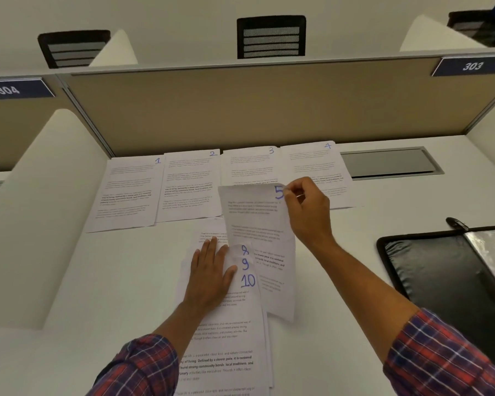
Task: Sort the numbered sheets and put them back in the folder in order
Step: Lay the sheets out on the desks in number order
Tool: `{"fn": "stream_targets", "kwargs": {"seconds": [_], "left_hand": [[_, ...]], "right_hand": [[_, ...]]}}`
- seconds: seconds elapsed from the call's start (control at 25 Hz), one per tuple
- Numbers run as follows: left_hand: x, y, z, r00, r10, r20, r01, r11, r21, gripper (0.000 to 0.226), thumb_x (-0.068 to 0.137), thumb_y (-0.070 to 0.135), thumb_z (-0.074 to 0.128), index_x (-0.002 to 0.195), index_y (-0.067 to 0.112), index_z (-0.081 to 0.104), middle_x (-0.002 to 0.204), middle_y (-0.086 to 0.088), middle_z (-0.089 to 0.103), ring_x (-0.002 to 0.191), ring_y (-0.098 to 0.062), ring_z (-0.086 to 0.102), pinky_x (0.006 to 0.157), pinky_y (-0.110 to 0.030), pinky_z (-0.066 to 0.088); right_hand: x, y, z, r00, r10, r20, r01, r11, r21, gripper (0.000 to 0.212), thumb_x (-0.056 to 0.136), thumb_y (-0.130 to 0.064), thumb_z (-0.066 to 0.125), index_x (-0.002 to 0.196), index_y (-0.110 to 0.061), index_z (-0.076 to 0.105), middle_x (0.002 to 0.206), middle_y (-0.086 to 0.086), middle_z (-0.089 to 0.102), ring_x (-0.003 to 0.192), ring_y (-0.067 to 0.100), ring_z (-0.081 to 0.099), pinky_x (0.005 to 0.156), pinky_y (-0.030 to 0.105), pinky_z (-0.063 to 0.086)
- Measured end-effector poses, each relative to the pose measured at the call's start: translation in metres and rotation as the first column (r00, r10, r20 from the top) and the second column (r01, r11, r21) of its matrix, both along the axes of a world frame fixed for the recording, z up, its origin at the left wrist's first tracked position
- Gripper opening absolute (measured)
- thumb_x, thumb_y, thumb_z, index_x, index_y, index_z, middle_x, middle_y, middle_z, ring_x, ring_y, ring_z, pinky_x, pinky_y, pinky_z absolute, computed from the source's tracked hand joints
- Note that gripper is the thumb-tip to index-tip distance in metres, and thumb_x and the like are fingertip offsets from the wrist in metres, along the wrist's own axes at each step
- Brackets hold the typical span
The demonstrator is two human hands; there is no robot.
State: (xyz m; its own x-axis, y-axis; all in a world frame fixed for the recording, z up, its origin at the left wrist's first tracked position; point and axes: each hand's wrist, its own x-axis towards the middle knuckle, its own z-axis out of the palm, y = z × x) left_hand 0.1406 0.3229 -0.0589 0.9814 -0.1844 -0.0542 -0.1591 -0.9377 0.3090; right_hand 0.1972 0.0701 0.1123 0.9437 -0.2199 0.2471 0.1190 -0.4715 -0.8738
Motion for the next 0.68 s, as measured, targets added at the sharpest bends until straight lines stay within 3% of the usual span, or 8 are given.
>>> {"fn": "stream_targets", "kwargs": {"seconds": [0.2, 0.36, 0.48, 0.56, 0.68], "left_hand": [[0.0, -0.001, -0.003, 1.0, -0.007, -0.004, 0.008, 0.999, 0.041, 0.083, 0.098, 0.067, 0.014, 0.163, 0.018, 0.024, 0.174, -0.009, 0.005, 0.161, -0.025, -0.002, 0.13, -0.043, -0.003], [0.003, -0.006, 0.006, 0.999, 0.015, 0.028, -0.016, 1.0, 0.022, 0.087, 0.095, 0.068, 0.016, 0.162, 0.014, 0.03, 0.173, -0.013, 0.011, 0.161, -0.029, 0.004, 0.13, -0.045, 0.0], [0.011, -0.027, 0.038, 0.992, 0.09, 0.083, -0.066, 0.963, -0.26, 0.08, 0.098, 0.067, 0.03, 0.162, 0.018, 0.03, 0.173, -0.006, 0.017, 0.16, -0.024, 0.011, 0.13, -0.046, 0.008], [0.018, -0.053, 0.074, 0.991, 0.134, 0.013, -0.1, 0.8, -0.592, 0.076, 0.098, 0.063, 0.046, 0.162, 0.027, 0.028, 0.171, 0.005, 0.023, 0.156, -0.013, 0.021, 0.126, -0.041, 0.02], [0.026, -0.094, 0.133, 0.993, 0.086, -0.081, -0.111, 0.43, -0.896, 0.058, 0.099, 0.048, 0.064, 0.151, 0.029, 0.047, 0.153, 0.009, 0.054, 0.139, -0.012, 0.052, 0.109, -0.035, 0.046]], "right_hand": [[-0.016, -0.019, 0.042, 0.987, -0.02, 0.162, 0.018, 1.0, 0.015, 0.01, 0.106, -0.024, 0.059, 0.1, -0.016, 0.058, 0.088, -0.012, 0.065, 0.08, 0.008, 0.07, 0.061, 0.017, 0.057], [-0.032, -0.032, 0.079, 0.953, -0.036, 0.301, 0.02, 0.998, 0.055, 0.007, 0.107, -0.02, 0.057, 0.101, -0.018, 0.056, 0.088, -0.008, 0.065, 0.077, 0.003, 0.066, 0.061, 0.013, 0.05], [-0.038, -0.046, 0.099, 0.952, -0.027, 0.304, -0.008, 0.994, 0.111, 0.005, 0.107, -0.02, 0.058, 0.103, -0.016, 0.058, 0.092, -0.002, 0.069, 0.081, 0.007, 0.069, 0.063, 0.015, 0.051], [-0.042, -0.056, 0.106, 0.958, -0.028, 0.285, -0.014, 0.99, 0.142, 0.007, 0.107, -0.021, 0.059, 0.104, -0.014, 0.058, 0.094, 0.001, 0.071, 0.085, 0.011, 0.072, 0.064, 0.019, 0.055], [-0.045, -0.075, 0.113, 0.963, -0.083, 0.255, 0.014, 0.965, 0.262, 0.008, 0.106, -0.018, 0.062, 0.105, -0.011, 0.061, 0.091, 0.003, 0.073, 0.081, 0.01, 0.073, 0.064, 0.019, 0.055]]}}
